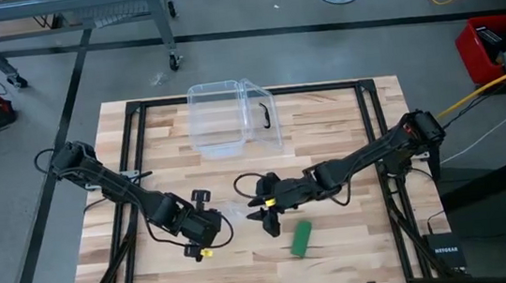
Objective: Roll bandage
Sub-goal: Prepare the transparent zip bag
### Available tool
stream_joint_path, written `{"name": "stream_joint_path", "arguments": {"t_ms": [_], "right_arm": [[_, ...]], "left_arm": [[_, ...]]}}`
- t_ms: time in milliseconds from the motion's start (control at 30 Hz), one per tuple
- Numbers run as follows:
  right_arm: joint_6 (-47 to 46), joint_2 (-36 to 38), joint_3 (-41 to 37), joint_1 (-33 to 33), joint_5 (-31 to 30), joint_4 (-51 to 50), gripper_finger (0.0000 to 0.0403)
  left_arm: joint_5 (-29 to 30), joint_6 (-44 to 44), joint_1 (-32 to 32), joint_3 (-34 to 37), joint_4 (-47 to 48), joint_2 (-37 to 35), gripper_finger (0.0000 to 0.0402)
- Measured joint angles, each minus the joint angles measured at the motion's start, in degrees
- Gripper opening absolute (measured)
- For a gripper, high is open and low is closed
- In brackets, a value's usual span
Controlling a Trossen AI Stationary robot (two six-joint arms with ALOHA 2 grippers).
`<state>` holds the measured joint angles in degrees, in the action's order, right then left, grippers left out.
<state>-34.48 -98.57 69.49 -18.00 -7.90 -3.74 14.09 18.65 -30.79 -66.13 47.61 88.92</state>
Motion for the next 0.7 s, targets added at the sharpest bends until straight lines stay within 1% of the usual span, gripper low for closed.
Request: {"name": "stream_joint_path", "arguments": {"t_ms": [67, 133, 433, 700], "right_arm": [[-0.02, -0.98, -0.02, -0.47, 0.22, -3.89, 0.0191], [0.22, -1.75, -0.02, -0.74, 0.54, -5.43, 0.0191], [1.97, -4.07, -0.02, -1.16, 2.95, -8.4, 0.0191], [2.01, -4.81, -0.02, -1.16, 3.5, -9.86, 0.0191]], "left_arm": [[-0.25, -0.91, 0.0, 0.0, -1.92, -0.01, 0.0], [-0.52, -1.34, -0.02, 0.0, -3.17, -0.04, 0.0], [-0.67, -1.7, -0.02, 0.0, -3.67, -0.04, 0.0], [-0.68, -0.83, -0.02, 0.0, -3.53, -0.04, 0.0]]}}
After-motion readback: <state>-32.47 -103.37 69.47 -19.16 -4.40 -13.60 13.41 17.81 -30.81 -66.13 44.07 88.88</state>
